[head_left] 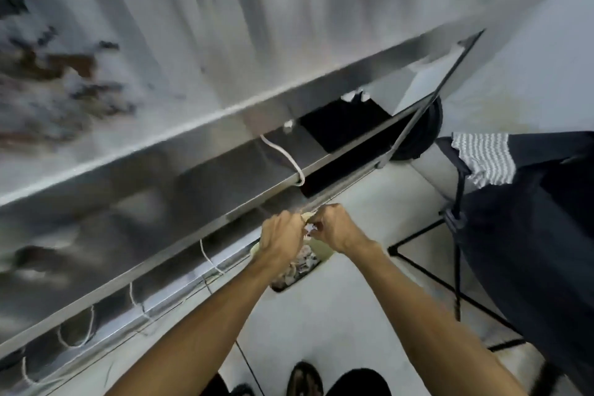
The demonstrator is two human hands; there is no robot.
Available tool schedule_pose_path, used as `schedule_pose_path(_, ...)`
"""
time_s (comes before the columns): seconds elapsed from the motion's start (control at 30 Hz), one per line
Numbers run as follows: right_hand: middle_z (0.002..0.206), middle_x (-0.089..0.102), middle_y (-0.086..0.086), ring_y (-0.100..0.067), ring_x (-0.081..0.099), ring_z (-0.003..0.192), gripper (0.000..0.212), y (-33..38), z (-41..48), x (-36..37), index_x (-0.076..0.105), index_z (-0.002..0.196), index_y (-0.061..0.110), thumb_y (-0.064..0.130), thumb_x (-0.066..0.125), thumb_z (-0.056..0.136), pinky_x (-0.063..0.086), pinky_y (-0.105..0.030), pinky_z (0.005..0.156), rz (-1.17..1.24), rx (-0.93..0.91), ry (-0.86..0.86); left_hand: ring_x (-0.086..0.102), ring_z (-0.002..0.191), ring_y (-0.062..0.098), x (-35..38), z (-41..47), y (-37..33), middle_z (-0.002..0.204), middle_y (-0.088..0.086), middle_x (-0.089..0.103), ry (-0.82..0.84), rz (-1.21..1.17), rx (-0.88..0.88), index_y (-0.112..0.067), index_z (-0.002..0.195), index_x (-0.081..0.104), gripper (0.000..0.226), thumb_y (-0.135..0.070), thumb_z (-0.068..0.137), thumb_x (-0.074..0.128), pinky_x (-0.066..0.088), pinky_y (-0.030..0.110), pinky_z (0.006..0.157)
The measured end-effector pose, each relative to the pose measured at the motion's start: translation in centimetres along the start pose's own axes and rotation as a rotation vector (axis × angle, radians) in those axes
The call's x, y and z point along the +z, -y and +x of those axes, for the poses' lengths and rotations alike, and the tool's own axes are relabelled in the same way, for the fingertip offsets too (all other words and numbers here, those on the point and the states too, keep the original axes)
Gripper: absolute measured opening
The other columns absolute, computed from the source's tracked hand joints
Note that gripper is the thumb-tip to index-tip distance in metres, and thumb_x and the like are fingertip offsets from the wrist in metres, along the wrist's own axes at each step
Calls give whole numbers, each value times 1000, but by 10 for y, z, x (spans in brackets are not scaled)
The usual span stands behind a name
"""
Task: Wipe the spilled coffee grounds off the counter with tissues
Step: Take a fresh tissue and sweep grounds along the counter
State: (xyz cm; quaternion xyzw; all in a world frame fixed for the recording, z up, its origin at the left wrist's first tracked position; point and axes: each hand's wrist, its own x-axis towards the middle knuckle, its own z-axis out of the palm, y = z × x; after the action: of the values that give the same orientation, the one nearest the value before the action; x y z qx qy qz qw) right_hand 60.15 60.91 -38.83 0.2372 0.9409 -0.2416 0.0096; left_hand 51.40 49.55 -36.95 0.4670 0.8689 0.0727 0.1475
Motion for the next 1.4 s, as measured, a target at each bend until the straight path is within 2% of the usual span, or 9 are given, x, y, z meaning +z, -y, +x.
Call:
schedule_pose_path(0.13,53,39,12,-7,32,53,26,-48,12,94,57,61,14,-10,56,70,32,-21,56,66,2,26,65,93,28,114,33,39,103,9,68,37,-56,8,-10,112,59,23,-21,92,60,50,38,75)
schedule_pose_path(0.3,80,72,-1,-18,62,74,30,-106,42,176,76,87,11,-5,54,75,36,-17,65,-33,67,35,63,74,30,200,65,64,76,11,66,135,-223,-126,-11,74,60,16,-10,81,46,45,35,61)
schedule_pose_path(0.43,57,41,4,-16,36,56,19,-121,55,189,54,56,13,-1,55,69,34,-32,52,-28,119,15,58,82,24,224,76,72,79,6,59,130,-224,-128,-16,68,51,22,-13,87,41,41,35,73)
schedule_pose_path(0.5,66,58,-1,-20,51,61,10,-121,56,186,67,70,13,10,62,78,44,-32,57,-41,143,8,57,92,26,220,78,72,91,7,58,156,-173,-85,-15,75,47,17,-7,89,41,41,34,78)
schedule_pose_path(0.57,86,69,-5,-25,63,76,10,-121,55,180,73,88,17,20,64,83,50,-29,65,-26,160,7,55,84,25,212,79,71,86,5,58,169,-177,-80,-12,75,49,16,-10,87,39,43,37,76)
schedule_pose_path(0.7,95,67,-10,-29,63,85,14,-104,48,151,71,95,18,22,62,85,53,-34,73,3,221,7,60,79,25,180,77,62,83,3,60,151,-88,-66,-20,80,59,13,-21,87,48,51,40,70)
schedule_pose_path(1.0,78,64,-11,-31,59,69,10,-11,-2,1,54,86,11,18,48,92,51,-40,62,58,209,-54,65,81,25,18,19,-8,95,7,64,-19,-47,53,-11,109,50,16,-18,102,37,40,30,60)
schedule_pose_path(1.27,72,59,-3,-24,54,61,14,70,-48,-175,43,85,19,29,41,95,48,-41,59,109,139,-123,66,68,25,-160,-29,-80,80,3,66,-96,-82,51,-16,106,39,13,-22,104,28,50,35,58)
schedule_pose_path(1.4,70,59,-4,-25,53,60,15,96,-60,-258,43,84,18,27,45,95,45,-40,55,93,75,-200,65,69,29,-239,-42,-108,77,4,65,-176,-127,96,-15,104,42,20,-26,105,26,40,34,54)
